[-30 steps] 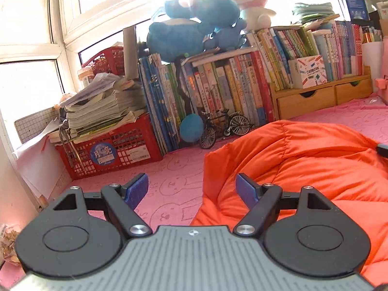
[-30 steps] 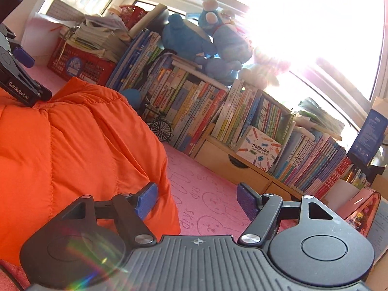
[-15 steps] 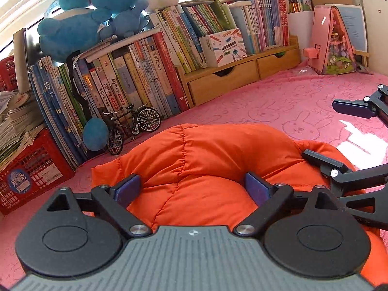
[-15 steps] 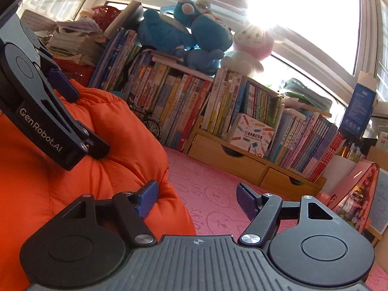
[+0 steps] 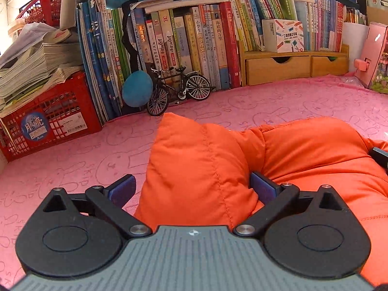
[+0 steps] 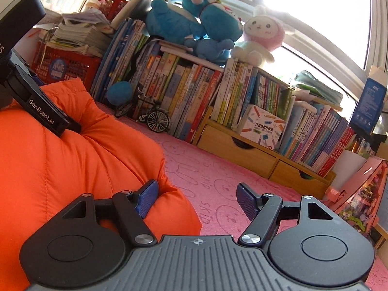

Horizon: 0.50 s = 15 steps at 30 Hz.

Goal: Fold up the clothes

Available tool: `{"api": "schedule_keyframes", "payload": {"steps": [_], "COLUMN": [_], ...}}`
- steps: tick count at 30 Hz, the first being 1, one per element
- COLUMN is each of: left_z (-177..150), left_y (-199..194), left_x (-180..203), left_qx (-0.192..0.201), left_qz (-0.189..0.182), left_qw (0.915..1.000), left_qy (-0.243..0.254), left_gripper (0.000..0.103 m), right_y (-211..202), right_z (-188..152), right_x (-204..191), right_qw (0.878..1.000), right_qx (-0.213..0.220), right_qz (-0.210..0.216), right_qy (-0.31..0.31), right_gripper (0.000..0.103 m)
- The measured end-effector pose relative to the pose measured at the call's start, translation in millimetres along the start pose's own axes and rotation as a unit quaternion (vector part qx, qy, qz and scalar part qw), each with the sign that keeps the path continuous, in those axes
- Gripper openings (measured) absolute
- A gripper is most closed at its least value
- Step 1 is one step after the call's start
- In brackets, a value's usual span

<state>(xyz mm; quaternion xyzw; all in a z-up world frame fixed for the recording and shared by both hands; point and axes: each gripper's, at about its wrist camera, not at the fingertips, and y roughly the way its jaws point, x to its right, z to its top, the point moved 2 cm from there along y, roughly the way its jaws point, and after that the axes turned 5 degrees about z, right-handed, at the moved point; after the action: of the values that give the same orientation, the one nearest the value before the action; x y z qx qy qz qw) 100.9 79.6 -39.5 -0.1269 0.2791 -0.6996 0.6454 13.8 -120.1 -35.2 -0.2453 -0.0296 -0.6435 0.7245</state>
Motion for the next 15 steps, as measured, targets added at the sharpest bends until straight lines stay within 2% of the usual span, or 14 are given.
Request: {"api": "schedule_keyframes", "payload": {"steps": [3, 6, 8, 11, 13, 15], "left_z": [-2, -5, -6, -8, -9, -9], "left_y": [5, 10, 11, 11, 12, 13], "left_x": [-4, -11, -12, -13, -15, -15], "left_qx": [-0.01, -0.02, -0.02, -0.019, -0.02, -0.022], "left_qz": [-0.015, -0.034, -0.039, -0.044, -0.049, -0.058], "left_qw": [0.9997, 0.9985, 0.998, 0.9975, 0.9967, 0.9958], "left_qy": [-0.015, -0.039, -0.045, -0.053, -0.061, -0.067], "left_gripper": [0.101, 0.101, 0.101, 0.101, 0.101, 0.101], "right_y": [-2, -8, -9, 4, 19, 26], "right_z": [5, 18, 26, 24, 9, -3], "right_x": [8, 23, 36, 55, 57, 51], "right_qw": [1.0, 0.996, 0.99, 0.966, 0.952, 0.954], "right_qx": [0.003, 0.011, 0.009, -0.027, -0.071, -0.087], "right_qz": [0.004, 0.008, 0.026, 0.095, 0.117, 0.119], "right_qy": [0.027, 0.091, 0.141, 0.238, 0.272, 0.261], "right_gripper": [0.071, 0.072, 0.073, 0.074, 0.074, 0.078]}}
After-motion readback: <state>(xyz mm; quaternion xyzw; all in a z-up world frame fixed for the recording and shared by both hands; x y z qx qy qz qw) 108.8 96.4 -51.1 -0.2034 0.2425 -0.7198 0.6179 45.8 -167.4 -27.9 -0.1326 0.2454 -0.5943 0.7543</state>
